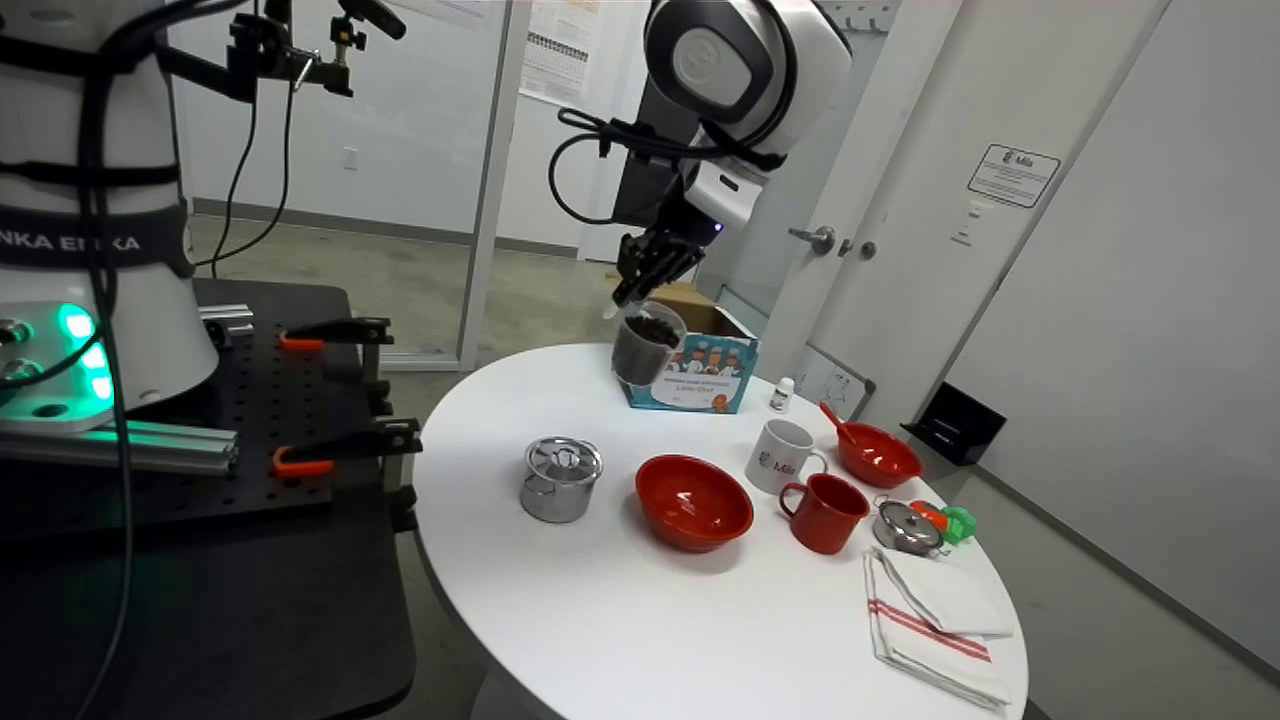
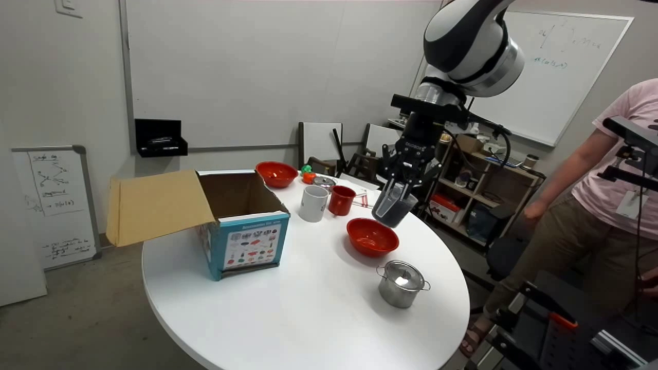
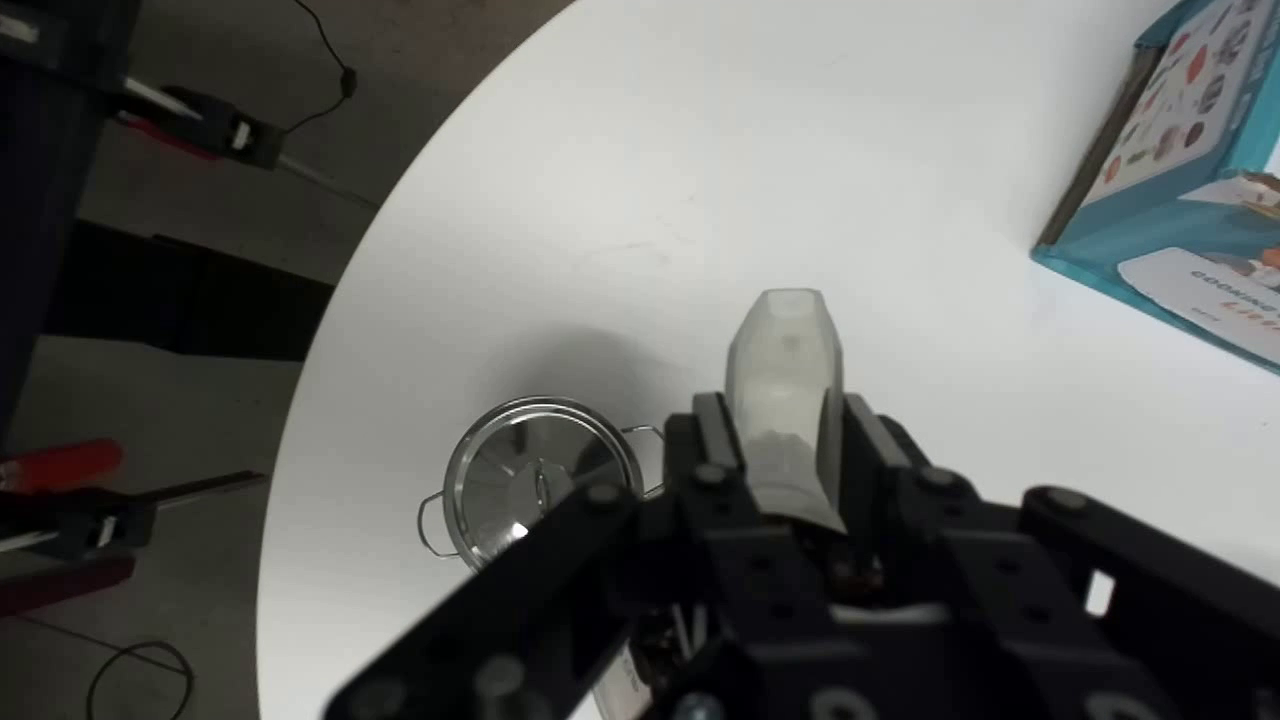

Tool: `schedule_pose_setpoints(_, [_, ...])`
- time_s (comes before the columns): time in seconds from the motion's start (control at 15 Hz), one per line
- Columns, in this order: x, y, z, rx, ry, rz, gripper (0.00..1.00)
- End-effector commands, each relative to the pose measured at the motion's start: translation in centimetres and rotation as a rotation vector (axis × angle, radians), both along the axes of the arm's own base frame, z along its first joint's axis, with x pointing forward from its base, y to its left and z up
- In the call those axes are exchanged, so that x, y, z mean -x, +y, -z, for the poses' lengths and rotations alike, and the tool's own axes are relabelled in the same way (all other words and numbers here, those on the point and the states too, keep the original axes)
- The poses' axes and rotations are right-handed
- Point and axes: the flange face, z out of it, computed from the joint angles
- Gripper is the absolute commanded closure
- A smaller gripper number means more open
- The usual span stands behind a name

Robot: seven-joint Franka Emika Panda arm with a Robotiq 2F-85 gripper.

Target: Pour some contents of the jug into the bowl

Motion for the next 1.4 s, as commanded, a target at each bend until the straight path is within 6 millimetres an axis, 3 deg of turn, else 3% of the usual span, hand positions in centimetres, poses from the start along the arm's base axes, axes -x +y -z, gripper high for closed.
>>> schedule_pose_setpoints(0.0, [-2.7,-1.1,1.2,-0.080,0.024,0.022,0.91])
schedule_pose_setpoints(0.33, [-3.4,-3.0,3.4,-0.229,0.057,0.072,0.91])
schedule_pose_setpoints(0.73, [-2.9,-6.4,5.4,-0.406,0.028,0.129,0.91])
schedule_pose_setpoints(1.27, [-3.8,-9.3,6.1,-0.572,-0.058,0.134,0.91])
schedule_pose_setpoints(1.33, [-2.9,-8.6,6.2,-0.517,-0.032,0.141,0.72])
